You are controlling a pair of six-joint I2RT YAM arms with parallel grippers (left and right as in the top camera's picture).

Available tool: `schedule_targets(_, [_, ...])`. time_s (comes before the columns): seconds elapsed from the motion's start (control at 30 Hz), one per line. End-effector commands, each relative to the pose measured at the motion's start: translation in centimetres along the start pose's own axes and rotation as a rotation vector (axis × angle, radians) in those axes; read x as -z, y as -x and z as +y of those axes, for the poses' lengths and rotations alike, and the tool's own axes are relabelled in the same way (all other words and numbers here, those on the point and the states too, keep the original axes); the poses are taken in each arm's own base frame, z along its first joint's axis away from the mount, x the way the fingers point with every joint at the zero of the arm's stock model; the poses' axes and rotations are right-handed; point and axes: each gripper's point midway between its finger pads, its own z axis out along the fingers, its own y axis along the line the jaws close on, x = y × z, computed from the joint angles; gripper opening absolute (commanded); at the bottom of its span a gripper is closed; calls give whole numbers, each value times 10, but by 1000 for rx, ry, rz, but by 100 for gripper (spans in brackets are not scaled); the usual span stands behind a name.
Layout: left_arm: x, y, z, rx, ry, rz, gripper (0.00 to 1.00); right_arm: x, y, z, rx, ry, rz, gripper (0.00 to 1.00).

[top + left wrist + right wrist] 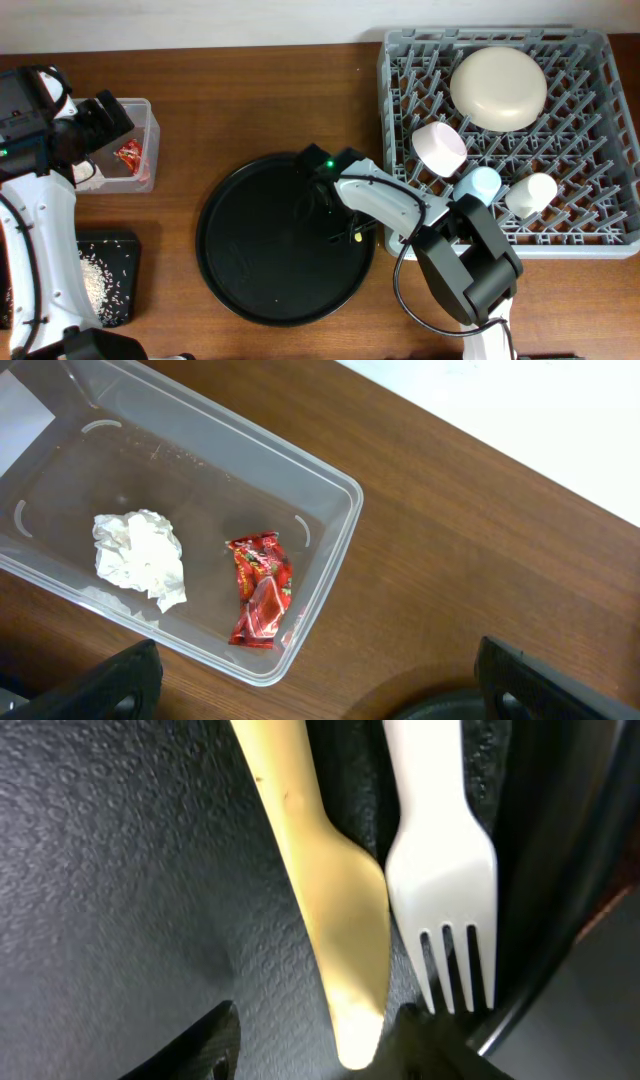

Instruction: Sort waste into correct bins and load items into the dishwasher rack

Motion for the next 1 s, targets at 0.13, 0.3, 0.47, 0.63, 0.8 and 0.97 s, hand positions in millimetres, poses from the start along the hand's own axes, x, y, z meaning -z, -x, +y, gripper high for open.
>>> schedule_targets(0.13, [0,2,0,4,-5,-2,100,2,-1,-8,-1,-48,-37,53])
schedule_targets(0.3, [0,2,0,4,-5,-2,99,-6,-7,-11,-1,-54,-19,50])
schedule_targets(0.47, [0,2,0,4,-5,-2,99,-6,-9,-9,-1,-45,-11,33])
schedule_targets(0.63, [0,2,0,4,-5,-2,99,-6,-10,-9,0,-44,-4,33])
schedule_targets(0.8, [0,2,0,4,-5,-2,99,-1,-9,-9,-1,-39,-17,31])
schedule_targets(0.97, [0,2,0,4,-5,-2,99,10,-7,-9,-3,-28,-46,25])
